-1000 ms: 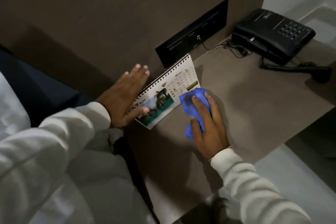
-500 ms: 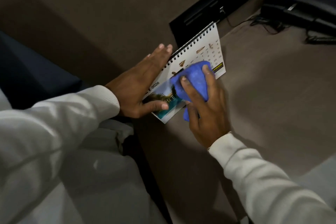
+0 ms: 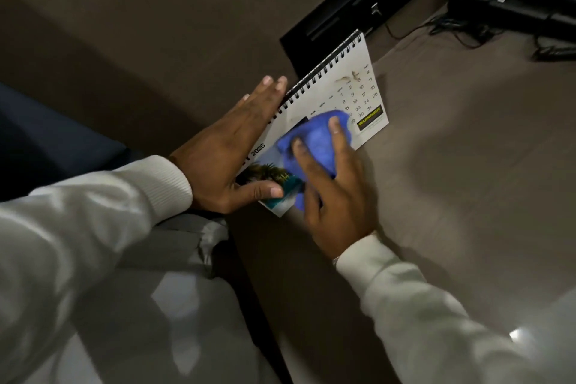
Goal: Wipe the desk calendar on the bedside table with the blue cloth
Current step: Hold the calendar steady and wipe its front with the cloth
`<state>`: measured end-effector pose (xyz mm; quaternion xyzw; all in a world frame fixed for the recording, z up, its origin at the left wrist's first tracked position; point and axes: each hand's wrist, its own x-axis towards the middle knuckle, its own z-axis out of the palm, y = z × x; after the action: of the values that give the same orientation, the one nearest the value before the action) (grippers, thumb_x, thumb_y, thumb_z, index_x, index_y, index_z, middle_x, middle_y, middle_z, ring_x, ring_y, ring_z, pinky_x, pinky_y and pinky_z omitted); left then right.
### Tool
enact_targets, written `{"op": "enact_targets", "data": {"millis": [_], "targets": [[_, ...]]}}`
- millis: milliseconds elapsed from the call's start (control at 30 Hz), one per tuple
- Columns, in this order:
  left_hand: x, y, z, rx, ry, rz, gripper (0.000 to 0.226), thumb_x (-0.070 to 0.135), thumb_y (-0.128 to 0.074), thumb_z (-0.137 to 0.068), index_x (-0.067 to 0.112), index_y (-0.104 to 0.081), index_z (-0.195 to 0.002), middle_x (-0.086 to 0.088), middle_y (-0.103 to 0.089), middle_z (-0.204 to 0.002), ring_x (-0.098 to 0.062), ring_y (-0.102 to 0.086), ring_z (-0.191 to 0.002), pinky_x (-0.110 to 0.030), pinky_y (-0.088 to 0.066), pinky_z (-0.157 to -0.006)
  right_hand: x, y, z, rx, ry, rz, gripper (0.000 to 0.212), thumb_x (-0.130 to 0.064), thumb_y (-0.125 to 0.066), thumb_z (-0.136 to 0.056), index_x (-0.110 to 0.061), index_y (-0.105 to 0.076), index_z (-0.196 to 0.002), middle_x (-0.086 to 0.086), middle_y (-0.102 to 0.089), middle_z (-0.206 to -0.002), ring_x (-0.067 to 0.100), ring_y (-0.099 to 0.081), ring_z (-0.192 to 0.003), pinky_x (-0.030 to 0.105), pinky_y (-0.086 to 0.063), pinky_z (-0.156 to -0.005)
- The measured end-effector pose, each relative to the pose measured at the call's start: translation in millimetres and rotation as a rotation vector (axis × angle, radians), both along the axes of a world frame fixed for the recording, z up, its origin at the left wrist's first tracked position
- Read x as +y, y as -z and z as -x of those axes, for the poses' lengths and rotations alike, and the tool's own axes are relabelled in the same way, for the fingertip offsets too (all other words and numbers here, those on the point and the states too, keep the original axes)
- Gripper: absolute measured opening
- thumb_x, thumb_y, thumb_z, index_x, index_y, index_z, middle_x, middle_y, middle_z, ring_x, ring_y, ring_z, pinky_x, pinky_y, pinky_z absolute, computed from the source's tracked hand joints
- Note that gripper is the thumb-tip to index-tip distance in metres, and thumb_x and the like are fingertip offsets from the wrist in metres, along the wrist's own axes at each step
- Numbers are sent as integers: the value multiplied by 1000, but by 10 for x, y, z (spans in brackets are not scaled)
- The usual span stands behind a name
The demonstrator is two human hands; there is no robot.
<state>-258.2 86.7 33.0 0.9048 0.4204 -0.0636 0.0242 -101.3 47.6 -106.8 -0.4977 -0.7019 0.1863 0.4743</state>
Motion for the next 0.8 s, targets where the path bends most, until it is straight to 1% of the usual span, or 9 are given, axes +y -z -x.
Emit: {"op": "enact_targets", "data": {"millis": [133,200,267,367,433,533,667,733,800], "targets": [[-9,-13,1,6,-4,13,113,68,-49,-81,1,7,-152,-11,6,-164,-21,8,-153,-31,-5,-125,71,-130,38,99,-2,-47,53,-15,-51,-88,-27,-40,-139,21,-20,-155,38,-27,-138,39,-26,-109],[0,-12,-8,2,-15,22,114,70,-49,-80,4,8,-153,-7,8,-164,-17,10,-153,-26,-2,-124,265,-237,-29,151,67,-62,53,-15,-47,-88,-29,-40,-139,19,-18,-156,36,-27,-138,40,-32,-109],[6,-16,-6,-10,-24,27,114,71,-49,-79,7,9,-153,-2,10,-163,-15,10,-153,-22,0,-123,426,-274,-102,187,147,-59,52,-13,-50,-87,-24,-43,-138,22,-21,-155,37,-28,-138,45,-34,-110],[6,-27,6,-5,-21,20,115,72,-49,-78,8,10,-154,-2,10,-165,-13,10,-152,-19,2,-122,387,-181,-170,188,171,82,50,-17,-50,-92,-26,-39,-140,17,-16,-158,33,-25,-140,45,-35,-111],[2,-25,7,-4,-19,17,114,72,-48,-79,8,10,-154,-4,9,-165,-14,10,-153,-20,2,-122,187,-75,-138,143,143,155,53,-20,-51,-92,-31,-35,-142,11,-11,-160,31,-26,-141,45,-44,-104],[-4,-15,2,-5,-1,-1,113,71,-47,-80,7,9,-154,-7,7,-165,-15,10,-153,-21,1,-122,-37,-32,-21,166,73,91,52,-19,-51,-92,-29,-37,-141,14,-14,-159,33,-29,-141,46,-50,-98],[0,-19,9,23,3,-14,113,73,-45,-80,8,9,-154,-7,8,-165,-15,11,-153,-21,2,-122,213,-275,-3,318,79,54,52,-22,-46,-95,-31,-29,-144,11,-6,-160,26,-13,-146,48,-38,-110],[1,-28,3,34,3,-23,113,75,-43,-80,7,8,-154,-9,6,-165,-18,9,-153,-26,0,-123,455,-361,-96,351,147,34,52,-21,-46,-95,-28,-30,-144,13,-7,-160,25,-12,-147,48,-33,-112],[0,-36,0,54,20,-49,112,74,-42,-81,5,7,-154,-12,6,-165,-22,8,-153,-32,-1,-124,563,-348,-181,345,186,79,52,-19,-47,-95,-25,-31,-144,14,-8,-160,24,-13,-146,45,-31,-114]]}}
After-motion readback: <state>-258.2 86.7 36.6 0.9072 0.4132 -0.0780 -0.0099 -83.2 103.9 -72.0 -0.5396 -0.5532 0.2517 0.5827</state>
